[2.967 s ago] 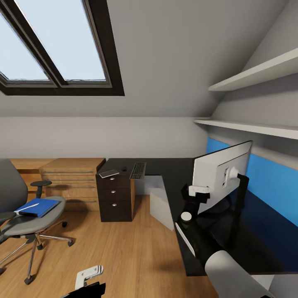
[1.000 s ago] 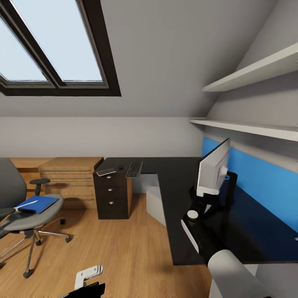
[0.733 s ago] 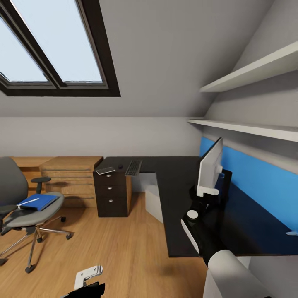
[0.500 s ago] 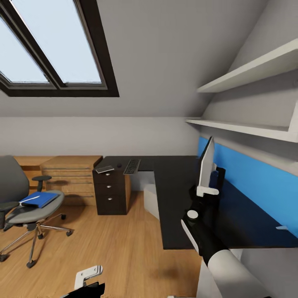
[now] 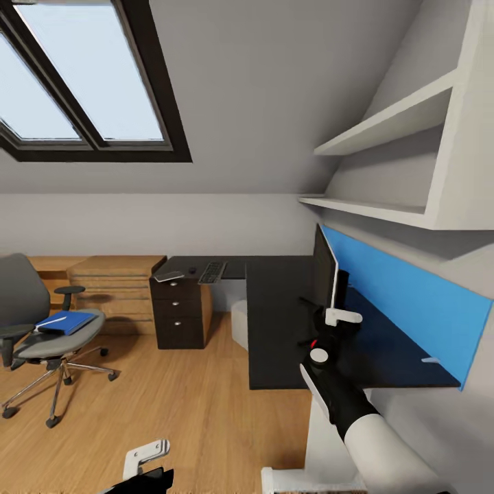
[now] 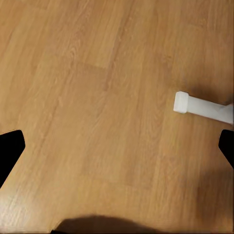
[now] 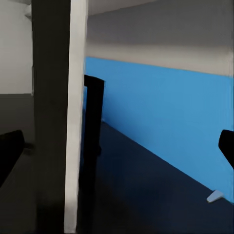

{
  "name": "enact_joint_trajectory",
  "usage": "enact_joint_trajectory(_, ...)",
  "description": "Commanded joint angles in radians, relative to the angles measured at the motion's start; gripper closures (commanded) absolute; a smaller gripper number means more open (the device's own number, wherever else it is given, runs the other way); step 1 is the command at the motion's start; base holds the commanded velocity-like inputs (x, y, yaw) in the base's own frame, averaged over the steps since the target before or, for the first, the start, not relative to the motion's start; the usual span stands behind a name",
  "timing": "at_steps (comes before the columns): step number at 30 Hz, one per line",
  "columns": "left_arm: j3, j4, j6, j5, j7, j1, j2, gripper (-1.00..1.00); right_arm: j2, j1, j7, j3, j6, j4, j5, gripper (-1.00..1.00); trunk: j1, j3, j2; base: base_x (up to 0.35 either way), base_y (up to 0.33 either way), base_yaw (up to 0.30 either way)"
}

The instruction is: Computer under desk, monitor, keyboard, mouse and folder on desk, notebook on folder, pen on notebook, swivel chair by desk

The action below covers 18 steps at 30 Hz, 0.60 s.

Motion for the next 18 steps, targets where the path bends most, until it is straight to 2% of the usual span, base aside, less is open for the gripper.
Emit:
enact_joint_trajectory(1,0.001,-0.002,0.003,0.011,0.007,0.000,-0.001,-1.00,0.000,-0.001,-0.003,0.002,-0.004,0.001,0.001,-1.00,0.000,-0.001,-0.001,-0.215,-0.197,0.000)
enact_joint_trajectory(9,0.002,-0.003,0.002,0.011,0.008,0.000,-0.001,-1.00,-0.001,-0.001,-0.001,0.003,-0.005,0.001,0.001,-1.00,0.000,-0.001,-0.001,-0.089,-0.162,0.000)
enact_joint_trajectory(18,0.002,-0.003,0.003,0.011,0.009,0.000,-0.001,-1.00,0.001,0.000,0.001,0.004,-0.009,0.003,0.000,-1.00,0.000,-0.001,-0.001,-0.004,-0.020,0.000)
